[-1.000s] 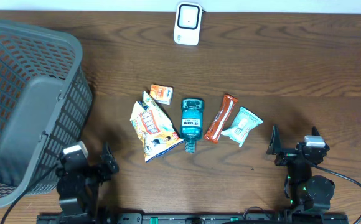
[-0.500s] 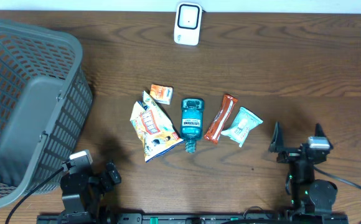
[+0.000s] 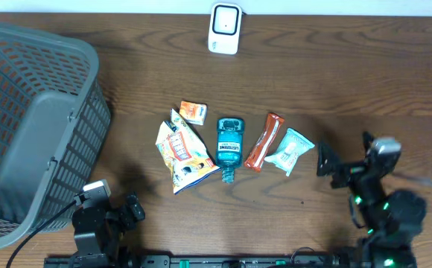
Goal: Scan the item barcode
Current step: 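Reach the right gripper over the items toward the teal mouthwash bottle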
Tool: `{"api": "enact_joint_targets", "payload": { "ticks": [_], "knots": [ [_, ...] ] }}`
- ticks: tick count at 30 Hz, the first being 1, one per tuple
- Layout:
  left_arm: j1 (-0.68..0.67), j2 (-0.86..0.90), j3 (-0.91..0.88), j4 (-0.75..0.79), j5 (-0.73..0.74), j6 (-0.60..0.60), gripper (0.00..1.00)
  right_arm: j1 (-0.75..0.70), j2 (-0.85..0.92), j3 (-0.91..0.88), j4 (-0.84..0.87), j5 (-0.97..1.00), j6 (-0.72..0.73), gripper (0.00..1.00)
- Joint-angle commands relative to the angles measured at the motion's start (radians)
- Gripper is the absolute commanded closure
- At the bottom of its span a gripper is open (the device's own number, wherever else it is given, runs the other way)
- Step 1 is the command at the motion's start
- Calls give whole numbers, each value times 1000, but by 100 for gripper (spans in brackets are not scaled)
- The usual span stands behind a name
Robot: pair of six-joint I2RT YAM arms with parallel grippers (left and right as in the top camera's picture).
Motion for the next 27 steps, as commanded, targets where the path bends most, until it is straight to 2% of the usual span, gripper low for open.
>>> {"api": "enact_joint_targets", "payload": {
  "ticks": [1, 4, 6, 11, 17, 22, 27],
  "knots": [
    [5, -2, -16, -47, -8, 20, 2, 5, 219, 277, -166, -64, -64, 1],
    [5, -2, -16, -47, -8, 20, 2, 5, 383, 479, -381, -120, -71, 1],
    [5, -2, -16, -47, -8, 20, 2, 5, 457, 554, -472, -177, -69, 1],
    [5, -2, -16, -47, -8, 20, 2, 5, 591, 579, -562, -317, -55, 1],
    [5, -2, -16, -47, -8, 20, 2, 5, 755, 570, -512, -303, 11, 1],
    [5, -2, -16, -47, -8, 20, 2, 42, 876, 570, -520, -174, 72, 1],
    [5, -2, -16, -47, -8, 20, 2, 121, 917, 570, -520, -60, 93, 1]
  ]
}}
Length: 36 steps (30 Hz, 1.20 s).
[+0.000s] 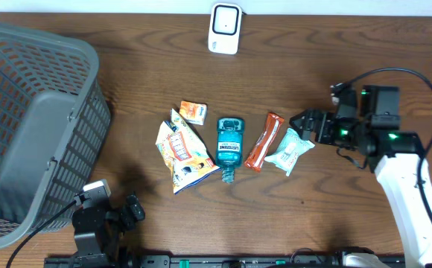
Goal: Scan the item barcode
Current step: 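Reach the right gripper over the items toward the teal mouthwash bottle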
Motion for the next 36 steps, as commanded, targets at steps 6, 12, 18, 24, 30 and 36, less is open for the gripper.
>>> {"api": "enact_joint_targets", "payload": {
  "ticks": [6, 12, 18, 24, 30, 36],
  "knots": [
    [5, -2, -16, -47, -8, 20, 2, 140, 1, 53, -19, 149, 62, 1],
    [5, -2, -16, -47, -8, 20, 2, 230, 4, 205, -120, 298, 96, 1],
    [5, -2, -16, -47, -8, 20, 2, 258, 8, 309, -179, 361, 105, 1],
    [5, -2, -16, -47, -8, 20, 2, 259, 27, 309, -203, 369, 111, 1],
    [5, -2, -16, -47, -8, 20, 2, 260, 69, 308, -213, 376, 110, 1],
    [5, -2, -16, -47, -8, 20, 2, 261, 82, 308, -210, 375, 111, 1]
  ]
}}
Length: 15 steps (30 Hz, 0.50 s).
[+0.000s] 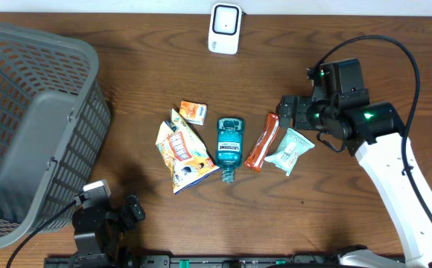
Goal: Scan the item barcode
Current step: 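Reach the right gripper over the items toward the teal mouthwash bottle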
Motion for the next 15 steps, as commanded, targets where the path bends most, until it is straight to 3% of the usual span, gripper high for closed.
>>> {"api": "enact_joint_targets", "payload": {
  "ticks": [1, 15],
  "knots": [
    [5, -2, -16, -47, -8, 20, 2, 6, -3, 12, 1, 11, 14, 1],
    [5, -2, -16, -46, -8, 20, 2, 113, 83, -1, 119, 11, 40, 1]
  ]
}}
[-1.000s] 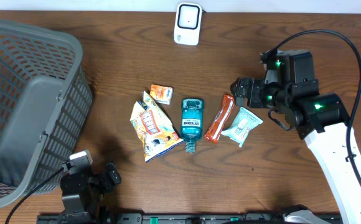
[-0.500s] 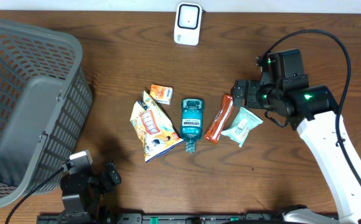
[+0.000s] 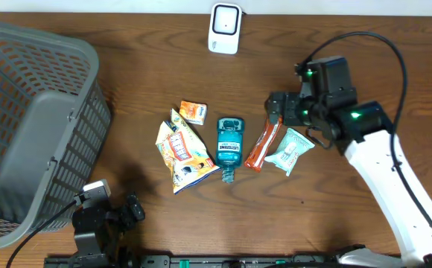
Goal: Scan the item barcode
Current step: 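Reach the right gripper over the items toward the teal mouthwash bottle, then grasp the teal Listerine bottle with the right gripper and lift it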
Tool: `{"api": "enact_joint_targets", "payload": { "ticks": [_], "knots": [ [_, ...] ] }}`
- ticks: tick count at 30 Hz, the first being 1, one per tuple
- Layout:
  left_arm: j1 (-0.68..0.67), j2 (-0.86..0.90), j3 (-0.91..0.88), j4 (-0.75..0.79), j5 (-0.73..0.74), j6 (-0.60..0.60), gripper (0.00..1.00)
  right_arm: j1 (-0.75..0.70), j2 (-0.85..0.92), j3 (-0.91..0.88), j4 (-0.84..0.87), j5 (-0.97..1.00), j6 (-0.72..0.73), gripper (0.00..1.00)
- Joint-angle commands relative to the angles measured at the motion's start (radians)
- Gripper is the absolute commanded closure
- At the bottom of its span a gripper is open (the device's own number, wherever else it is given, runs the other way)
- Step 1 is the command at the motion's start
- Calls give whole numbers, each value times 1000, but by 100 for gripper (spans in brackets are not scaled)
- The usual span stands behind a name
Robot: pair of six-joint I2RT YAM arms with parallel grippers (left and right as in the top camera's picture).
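Observation:
Several items lie in a row mid-table: a small orange packet, a chips bag, a teal mouthwash bottle, a red-orange snack bar and a pale green packet. The white barcode scanner stands at the far edge. My right gripper hovers open over the upper end of the snack bar, nothing between its fingers. My left gripper rests shut at the near left edge, far from the items.
A large grey mesh basket fills the left side. The right arm's white link and its cable stretch across the right side, from the near edge toward the items.
My right gripper has shifted a little further left, from beside the green packet's upper corner to over the top end of the snack bar. The items and the left arm have not moved.
My right arm was folded at the near right edge. Then it was stretched out with the gripper just right of the green packet, then above that packet, and now over the snack bar's upper end. No item has moved.

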Motion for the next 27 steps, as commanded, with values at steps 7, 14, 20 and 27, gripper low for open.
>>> {"api": "enact_joint_targets", "payload": {
  "ticks": [7, 14, 20, 27],
  "knots": [
    [5, -2, -16, -47, -9, 21, 2, 114, 106, 0, 36, -16, 54, 1],
    [5, -2, -16, -47, -9, 21, 2, 162, 137, 3, 90, 16, 67, 1],
    [5, -2, -16, -47, -9, 21, 2, 251, 270, 5, 125, 92, 199, 1],
    [5, -2, -16, -47, -9, 21, 2, 357, 465, 100, 127, 261, 324, 1]
  ]
}}
